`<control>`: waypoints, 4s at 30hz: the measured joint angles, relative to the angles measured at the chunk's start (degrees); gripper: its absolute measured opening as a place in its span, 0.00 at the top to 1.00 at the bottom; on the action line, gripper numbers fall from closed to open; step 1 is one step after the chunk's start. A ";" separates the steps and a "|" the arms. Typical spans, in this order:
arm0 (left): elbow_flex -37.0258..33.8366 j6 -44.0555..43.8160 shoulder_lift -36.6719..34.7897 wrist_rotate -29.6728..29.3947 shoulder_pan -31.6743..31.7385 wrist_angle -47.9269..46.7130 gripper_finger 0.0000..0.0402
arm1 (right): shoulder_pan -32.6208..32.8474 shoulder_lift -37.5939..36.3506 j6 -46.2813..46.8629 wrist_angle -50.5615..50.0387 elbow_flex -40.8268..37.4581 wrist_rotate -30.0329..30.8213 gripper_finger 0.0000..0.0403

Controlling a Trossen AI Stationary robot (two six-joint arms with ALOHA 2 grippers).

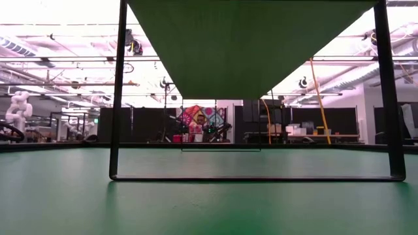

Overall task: Place canned beverage on shelf
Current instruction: Put the green soda can on the shelf aligned with the other green soda can

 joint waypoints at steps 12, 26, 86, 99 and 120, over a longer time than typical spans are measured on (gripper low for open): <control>0.18 0.83 -0.10 -2.67 0.30 -0.75 0.07 | -0.02 -1.56 -2.11 -1.99 -0.09 -0.31 0.25; 0.25 -6.02 -2.10 1.43 -1.06 -2.05 0.01 | 0.04 -6.25 -4.61 5.10 -0.07 -0.16 0.28; 0.11 -6.83 0.59 9.98 2.48 -3.31 0.31 | 2.32 -1.38 -6.90 1.47 13.82 13.83 0.09; 0.10 -6.99 4.52 4.63 2.26 -4.22 0.31 | 2.32 -1.36 -3.75 -9.09 15.30 13.19 0.10; 0.10 -7.01 4.52 2.66 2.26 -5.92 0.31 | 2.32 -1.31 -11.25 -11.17 15.32 11.78 0.12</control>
